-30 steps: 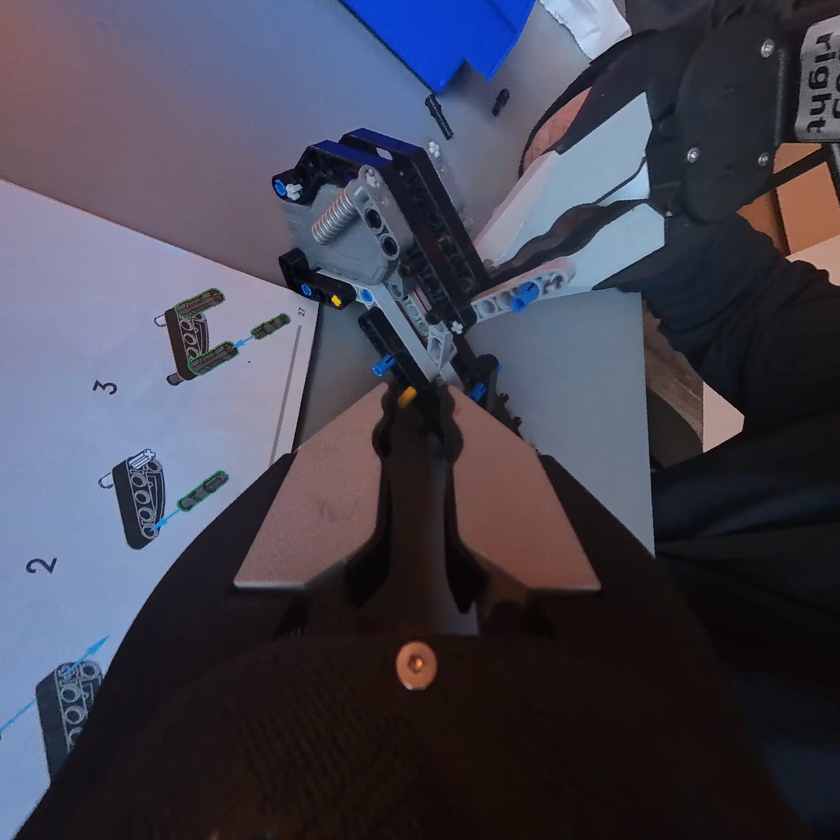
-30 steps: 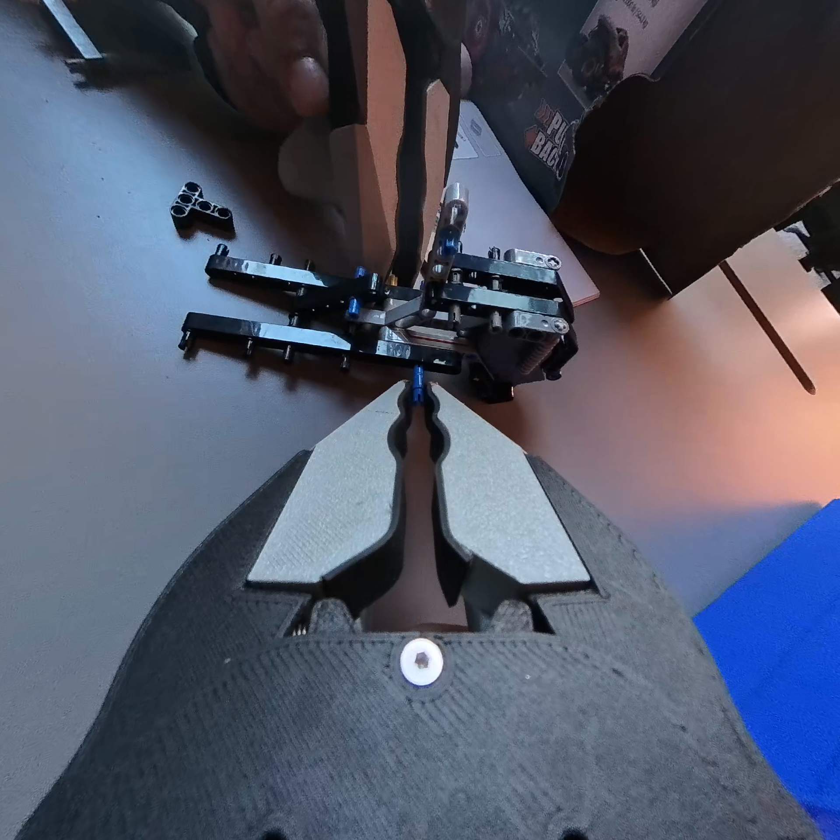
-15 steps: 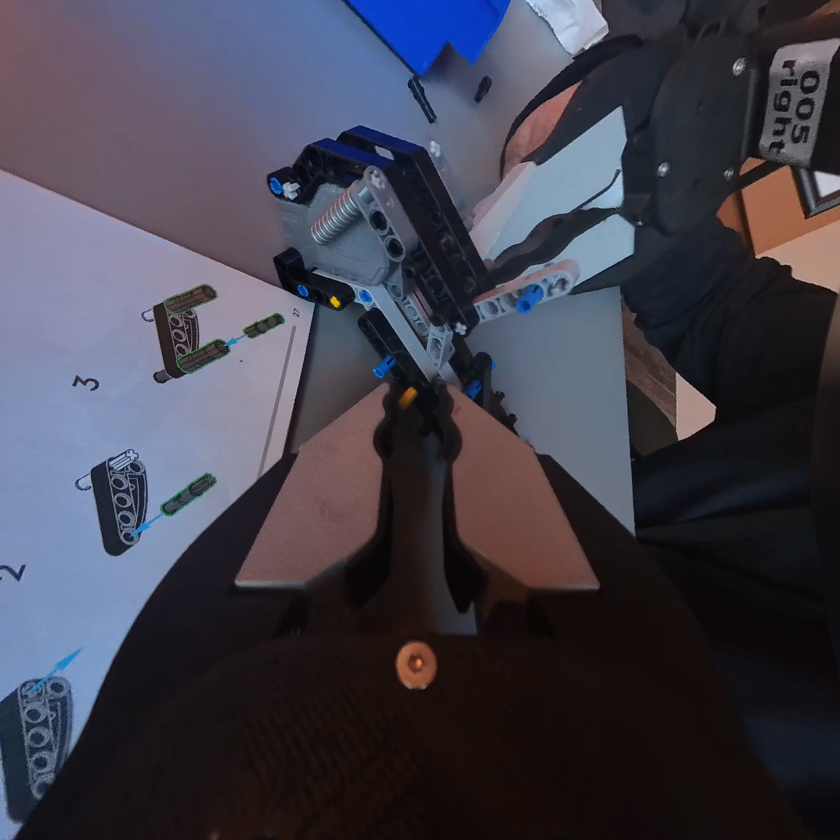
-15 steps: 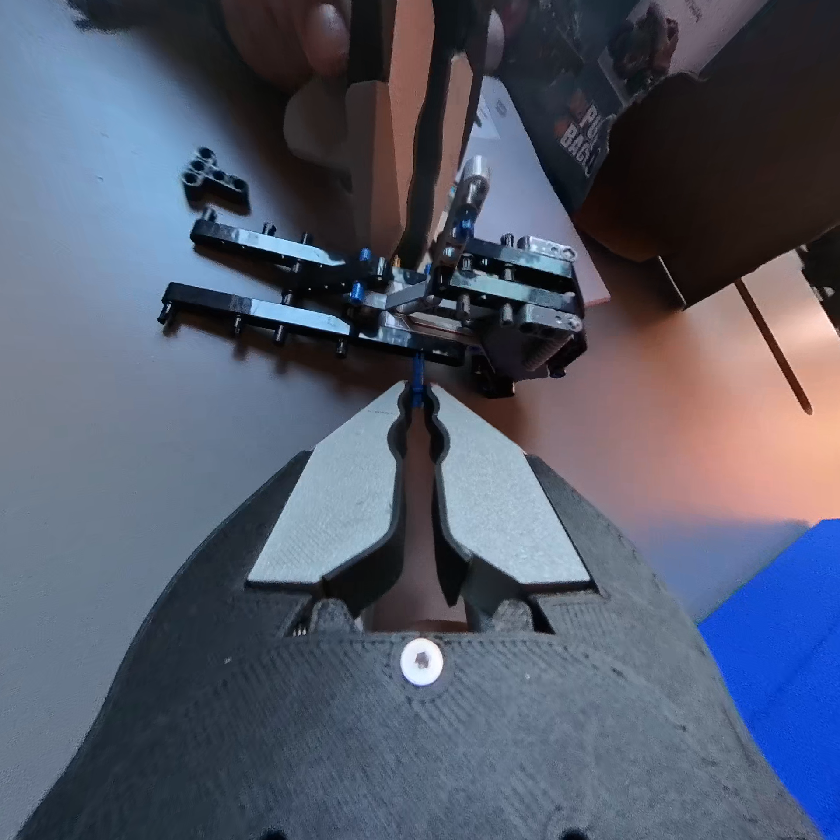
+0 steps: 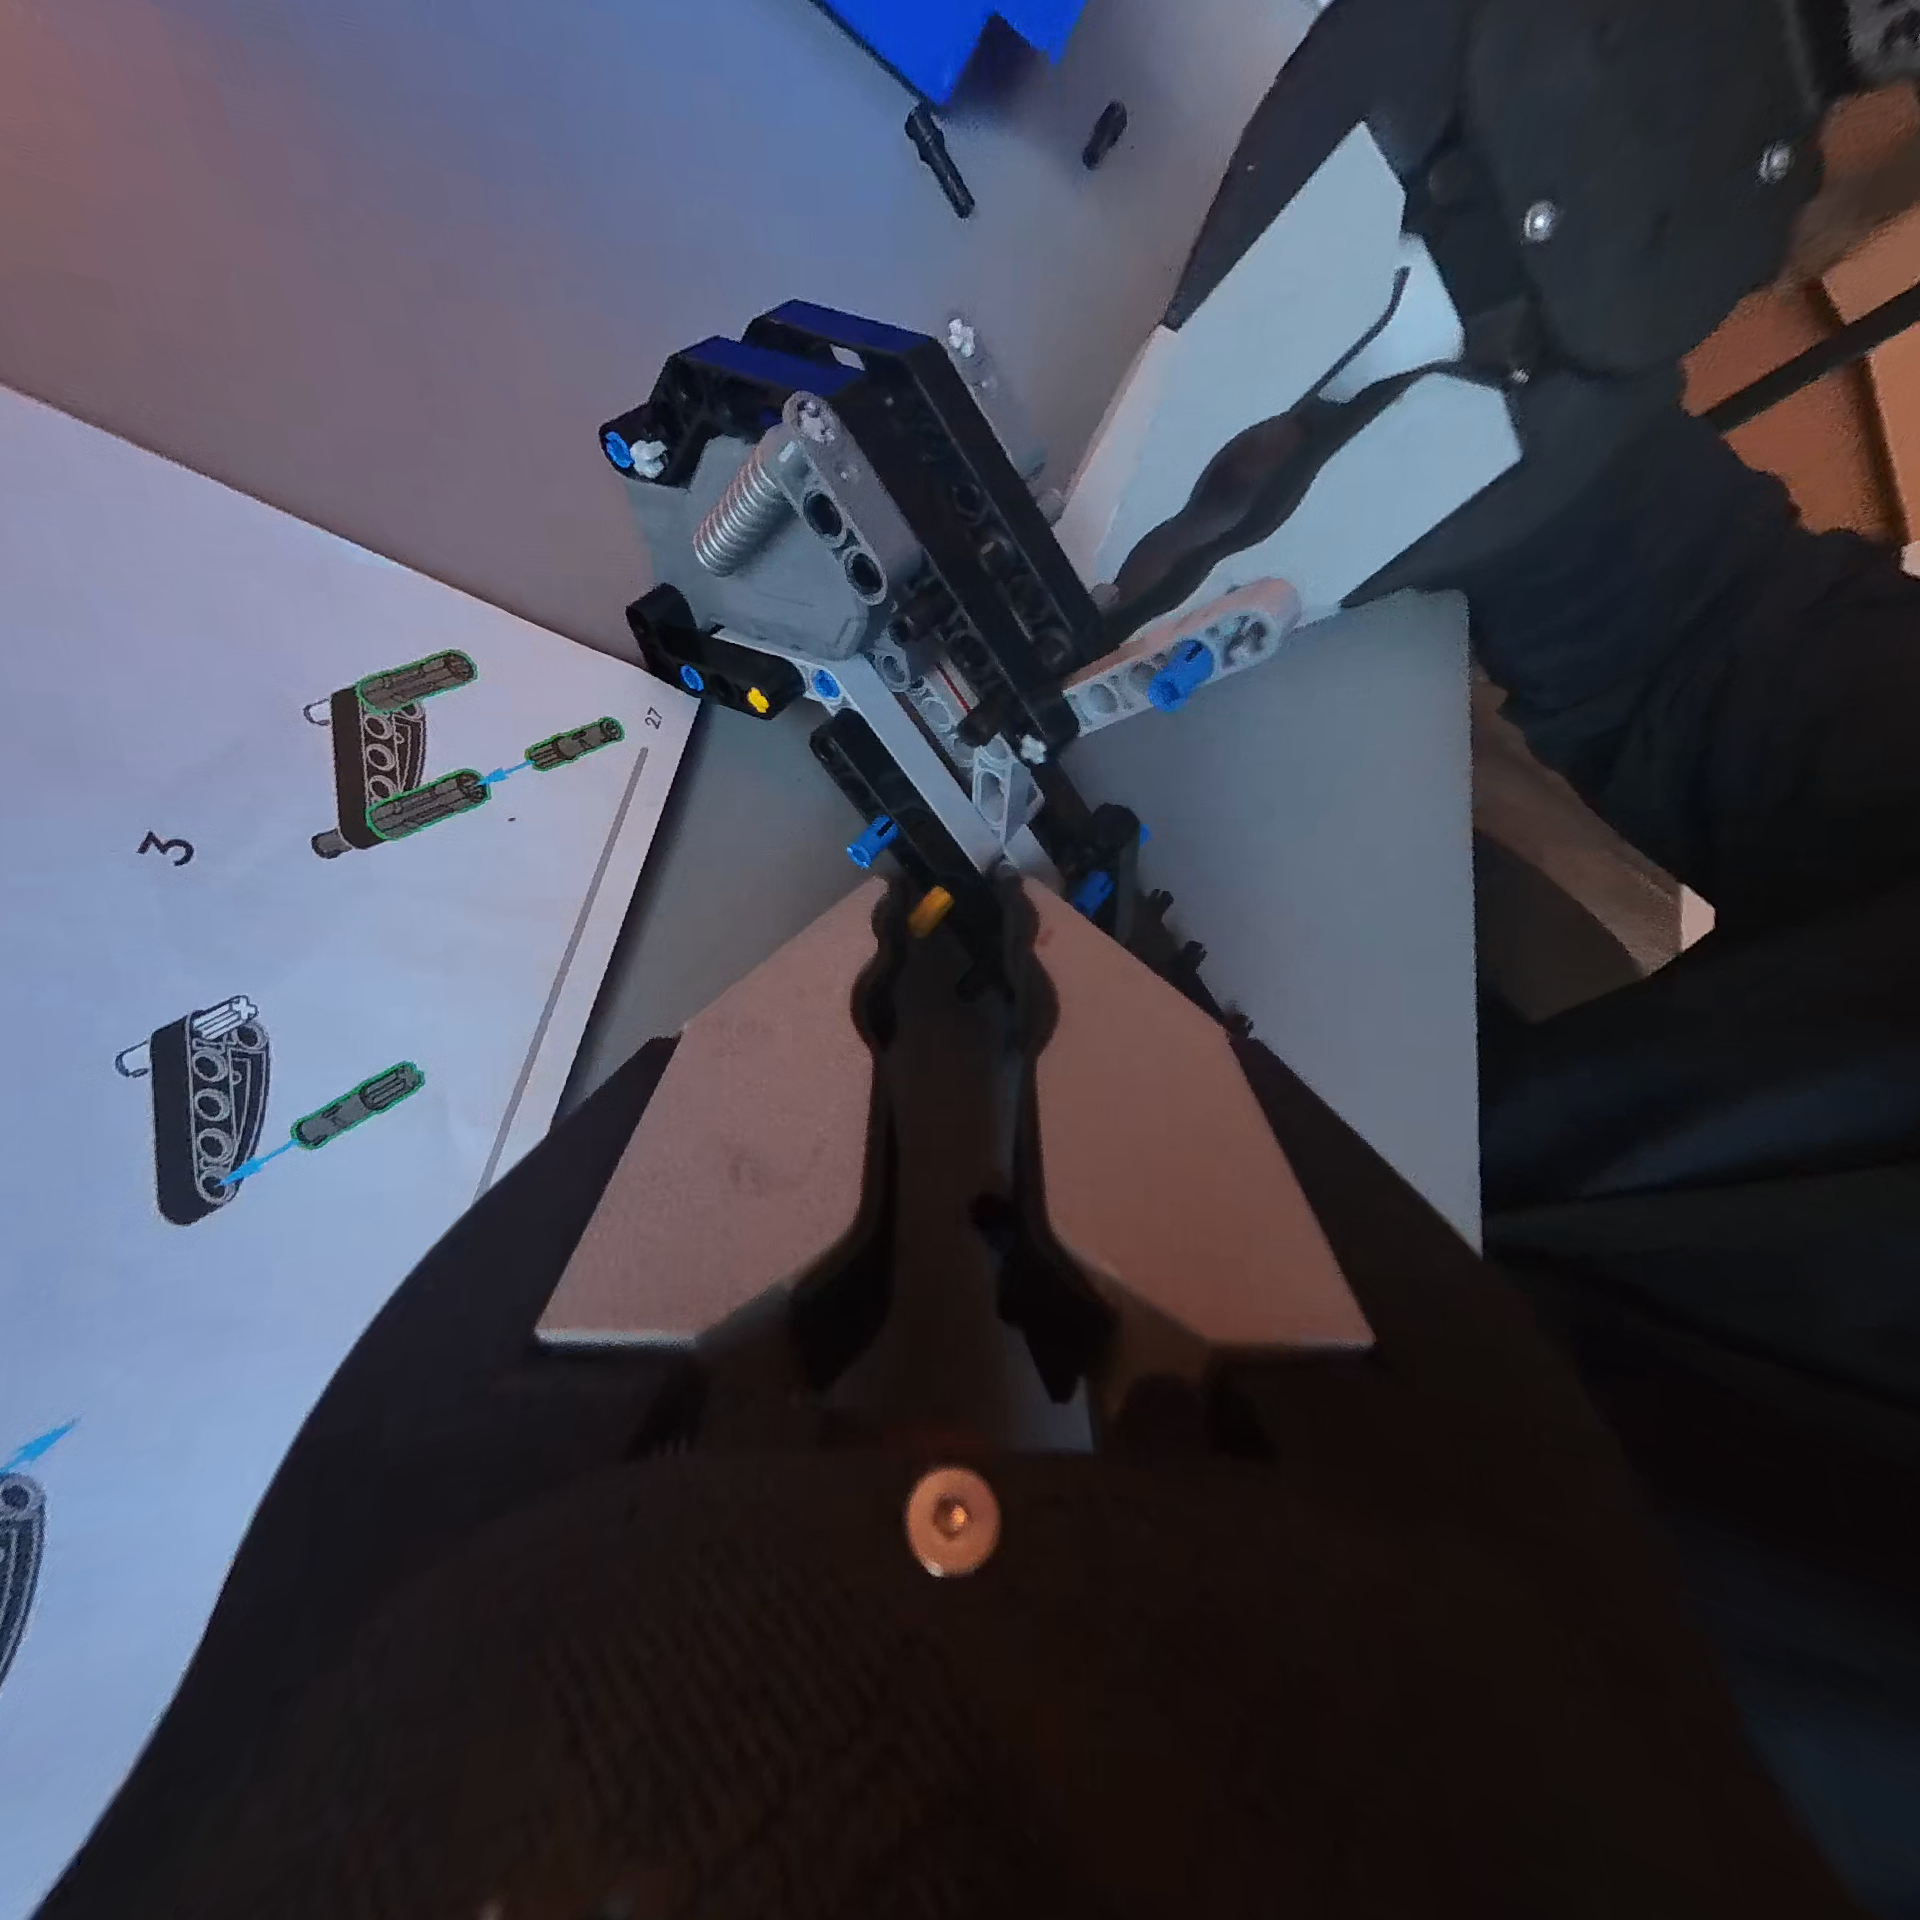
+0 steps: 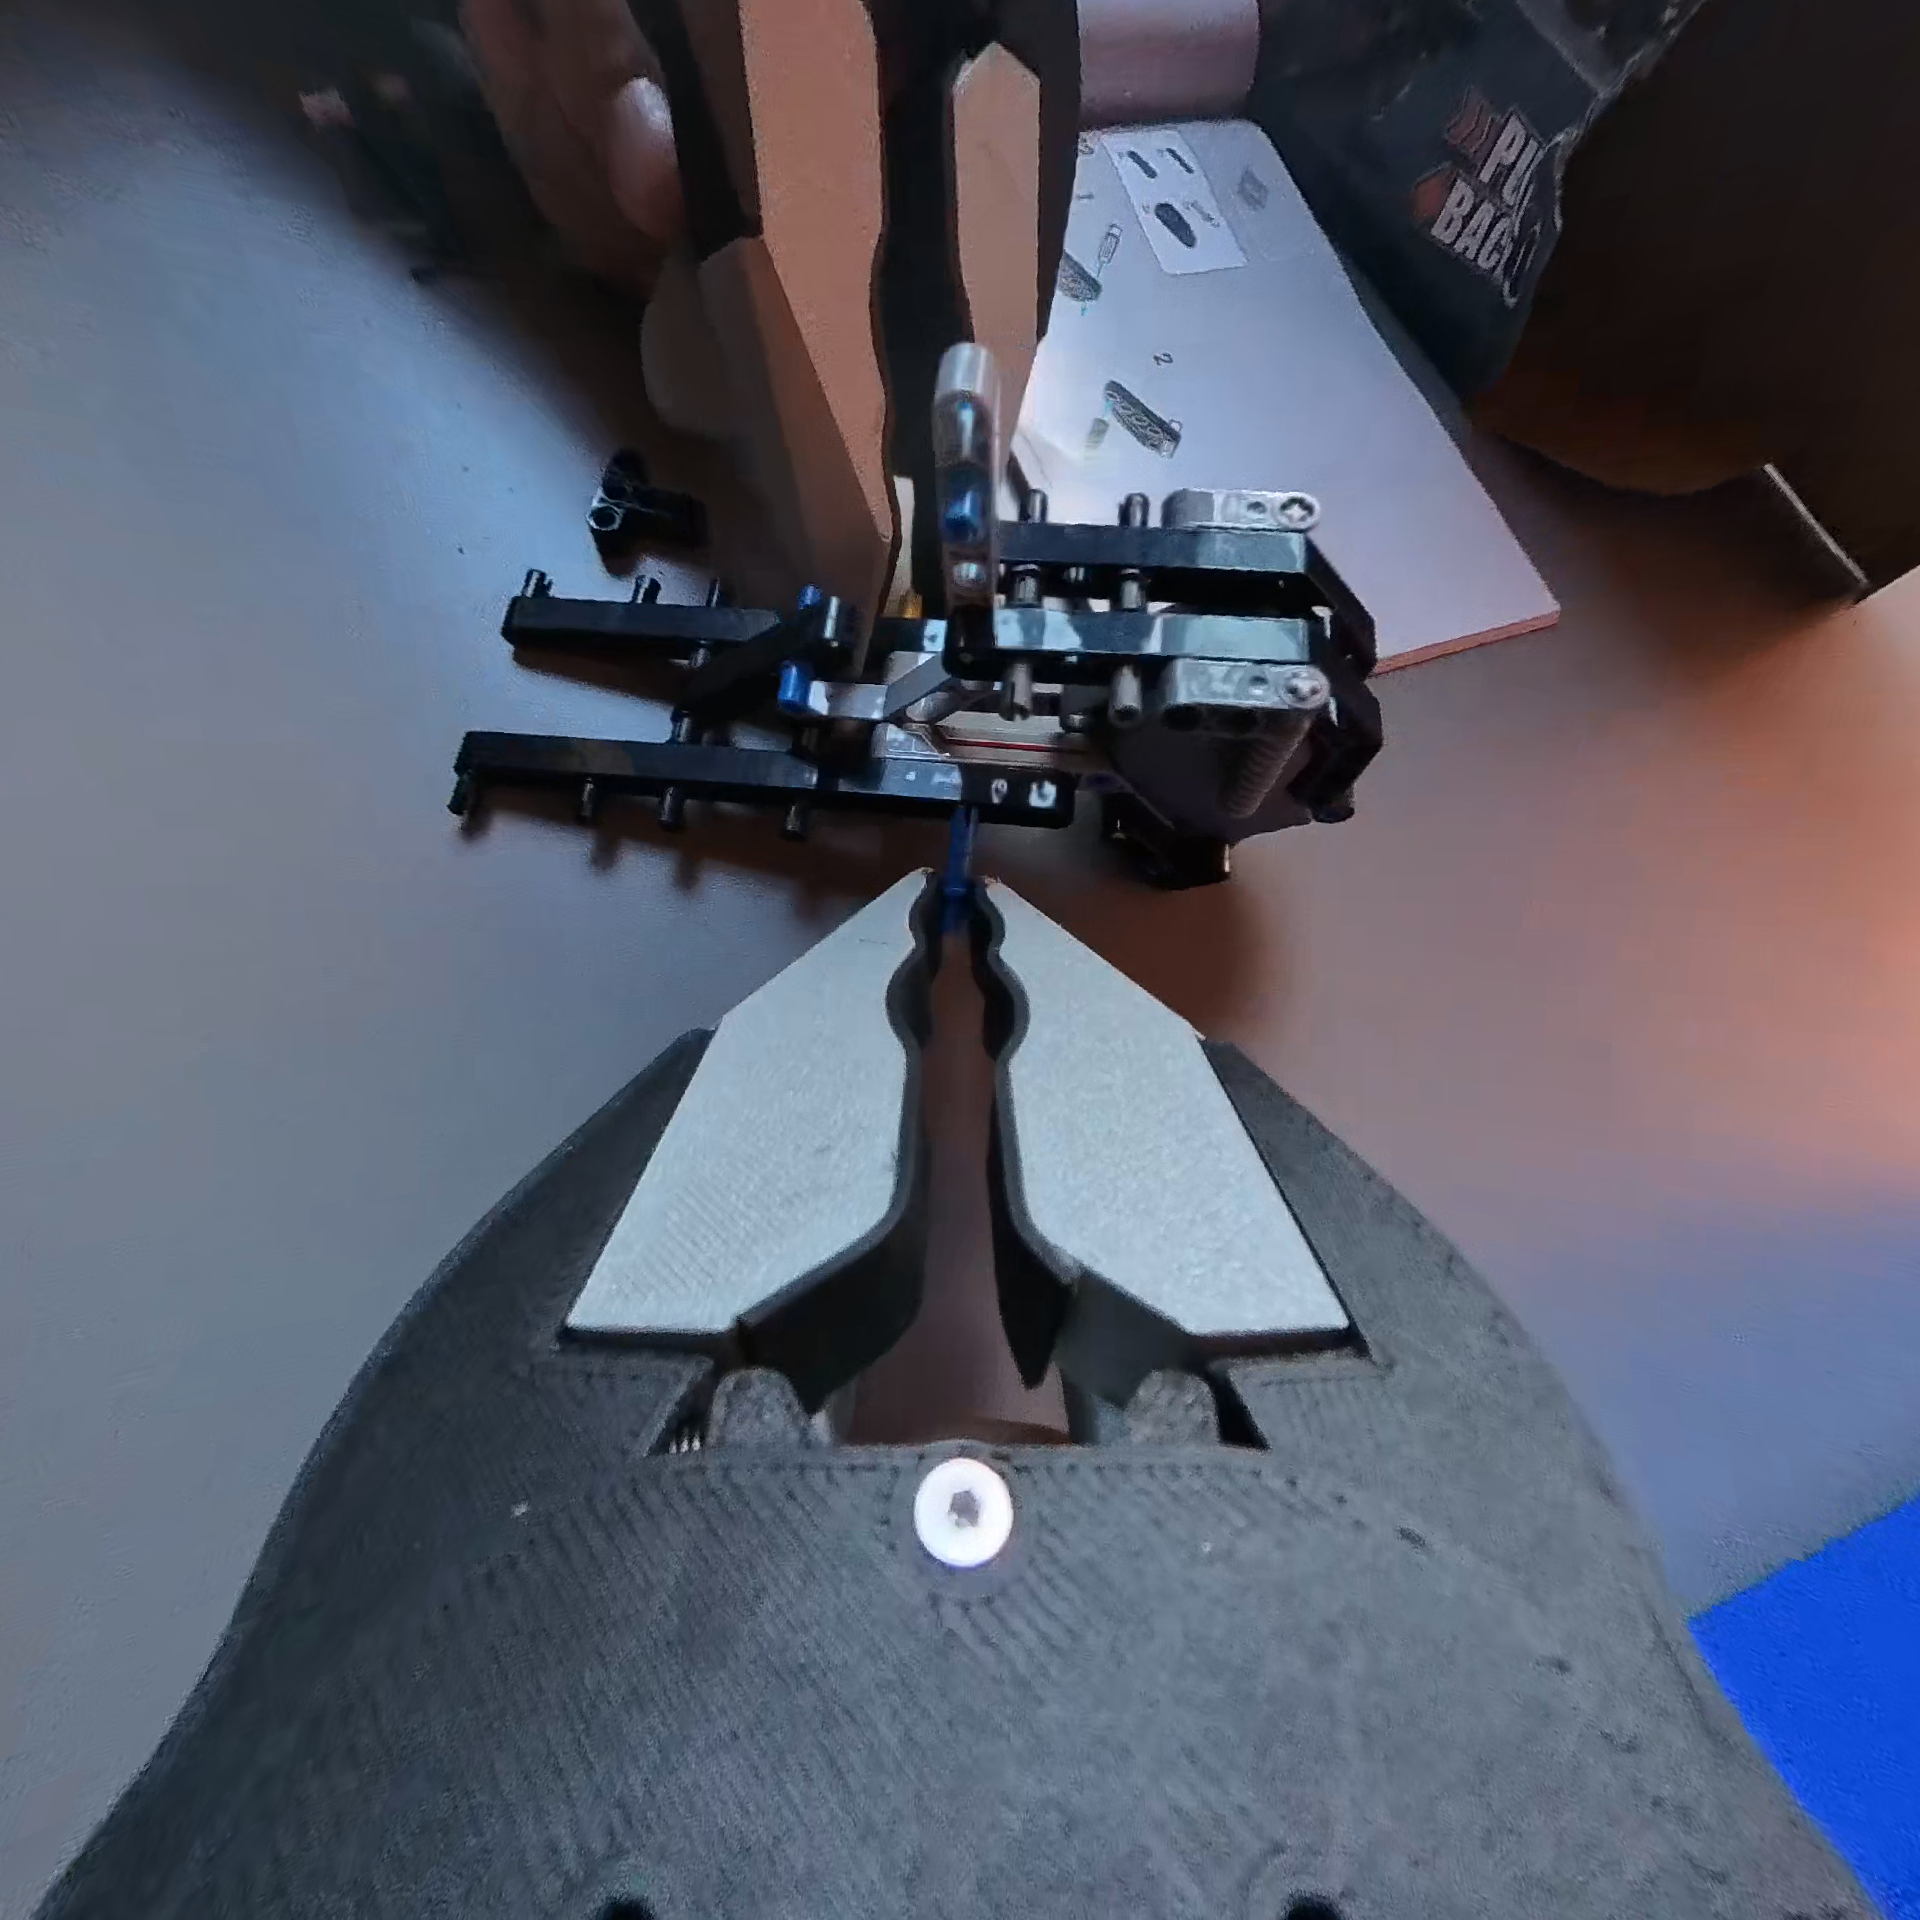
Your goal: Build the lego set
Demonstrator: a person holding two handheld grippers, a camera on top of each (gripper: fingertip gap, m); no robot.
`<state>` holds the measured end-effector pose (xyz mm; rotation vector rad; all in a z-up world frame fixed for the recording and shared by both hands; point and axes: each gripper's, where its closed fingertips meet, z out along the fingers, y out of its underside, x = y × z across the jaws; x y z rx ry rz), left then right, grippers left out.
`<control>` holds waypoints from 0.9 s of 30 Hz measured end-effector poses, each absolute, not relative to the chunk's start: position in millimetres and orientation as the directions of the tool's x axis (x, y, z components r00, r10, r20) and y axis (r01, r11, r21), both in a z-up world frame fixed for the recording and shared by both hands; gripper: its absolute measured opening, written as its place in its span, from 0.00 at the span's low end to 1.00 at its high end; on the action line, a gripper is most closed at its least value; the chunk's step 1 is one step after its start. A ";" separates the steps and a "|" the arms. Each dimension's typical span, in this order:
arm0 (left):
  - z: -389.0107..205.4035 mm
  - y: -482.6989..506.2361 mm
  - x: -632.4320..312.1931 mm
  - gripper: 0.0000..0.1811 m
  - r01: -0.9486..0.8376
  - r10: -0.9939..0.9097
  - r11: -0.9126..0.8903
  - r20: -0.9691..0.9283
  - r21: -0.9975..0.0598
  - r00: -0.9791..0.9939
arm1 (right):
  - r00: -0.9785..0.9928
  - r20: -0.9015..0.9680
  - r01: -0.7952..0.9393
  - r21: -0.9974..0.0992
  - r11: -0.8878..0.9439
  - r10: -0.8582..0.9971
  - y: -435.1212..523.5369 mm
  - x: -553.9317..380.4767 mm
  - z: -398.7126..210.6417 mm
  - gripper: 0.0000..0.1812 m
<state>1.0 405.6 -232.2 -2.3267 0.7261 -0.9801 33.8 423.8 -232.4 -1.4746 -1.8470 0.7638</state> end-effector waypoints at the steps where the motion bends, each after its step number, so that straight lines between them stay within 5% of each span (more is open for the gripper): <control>1: -232.1 405.5 0.7 0.09 -0.280 -0.645 -0.725 0.478 -0.629 0.596 | -0.162 0.110 0.602 -0.776 0.186 0.981 422.8 34.2 -231.9 0.00; 10: -208.7 418.9 -25.6 0.09 -0.337 -0.694 -0.608 0.275 -0.719 0.665 | -0.149 0.050 0.566 -0.815 0.126 0.988 425.2 40.4 -222.0 0.01; 15: -167.7 402.7 -10.2 0.08 -0.458 -0.824 -0.351 0.037 -0.816 0.566 | -0.205 -0.124 0.507 -0.862 -0.004 0.971 409.0 38.6 -205.8 0.01; 22: -190.9 381.6 23.5 0.12 -0.715 -0.874 -0.094 -0.287 -0.693 0.393 | -0.337 -0.355 0.474 -0.864 -0.169 0.872 378.9 36.6 -187.8 0.01; 27: -193.2 373.3 34.3 0.08 -0.722 -0.889 -0.028 -0.314 -0.692 0.335 | -0.362 -0.410 0.520 -0.834 -0.184 0.837 369.5 36.1 -196.2 0.01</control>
